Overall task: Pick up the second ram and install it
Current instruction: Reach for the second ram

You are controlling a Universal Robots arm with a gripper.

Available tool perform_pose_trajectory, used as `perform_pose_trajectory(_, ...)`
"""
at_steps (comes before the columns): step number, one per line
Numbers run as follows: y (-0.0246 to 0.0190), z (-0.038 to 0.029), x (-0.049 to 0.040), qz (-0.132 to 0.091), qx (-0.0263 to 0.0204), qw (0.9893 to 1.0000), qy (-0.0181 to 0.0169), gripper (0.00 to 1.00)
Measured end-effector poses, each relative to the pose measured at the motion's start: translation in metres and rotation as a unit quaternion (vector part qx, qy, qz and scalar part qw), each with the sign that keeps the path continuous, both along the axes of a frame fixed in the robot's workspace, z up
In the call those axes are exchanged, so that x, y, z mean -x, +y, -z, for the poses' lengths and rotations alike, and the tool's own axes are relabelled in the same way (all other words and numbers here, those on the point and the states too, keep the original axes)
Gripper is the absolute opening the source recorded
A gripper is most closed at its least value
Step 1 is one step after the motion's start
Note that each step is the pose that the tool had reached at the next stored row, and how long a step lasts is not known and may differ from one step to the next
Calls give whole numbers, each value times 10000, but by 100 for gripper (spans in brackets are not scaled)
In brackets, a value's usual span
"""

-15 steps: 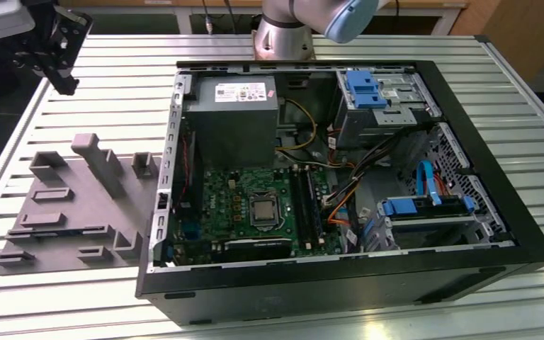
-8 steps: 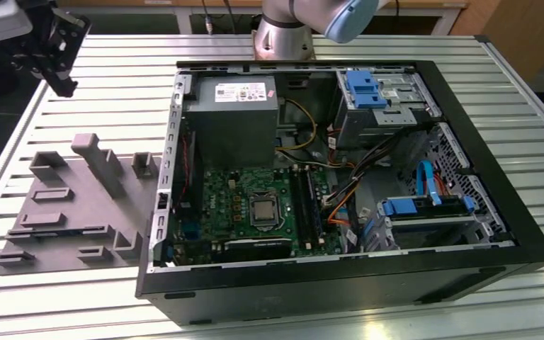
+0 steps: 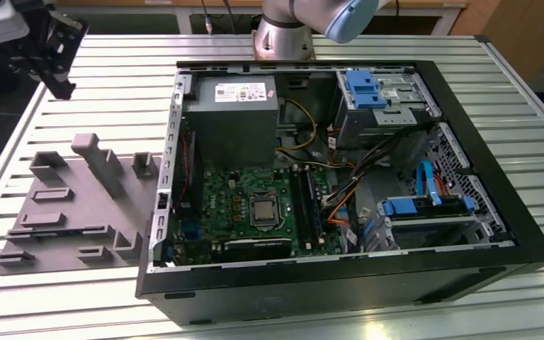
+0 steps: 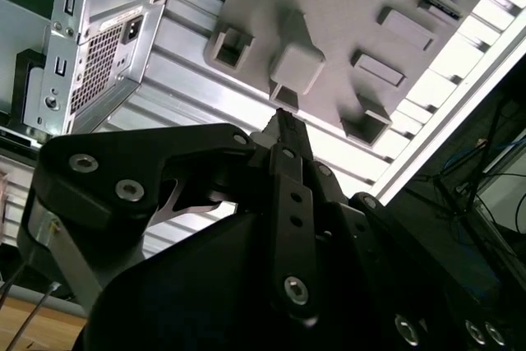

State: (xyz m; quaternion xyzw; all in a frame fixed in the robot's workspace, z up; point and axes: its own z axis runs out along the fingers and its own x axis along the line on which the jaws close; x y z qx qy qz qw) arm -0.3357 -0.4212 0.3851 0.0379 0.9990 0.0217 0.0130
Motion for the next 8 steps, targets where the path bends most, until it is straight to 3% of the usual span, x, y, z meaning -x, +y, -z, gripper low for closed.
perform_pose_trajectory(8,-19,7,23,0,0,10000,0,11)
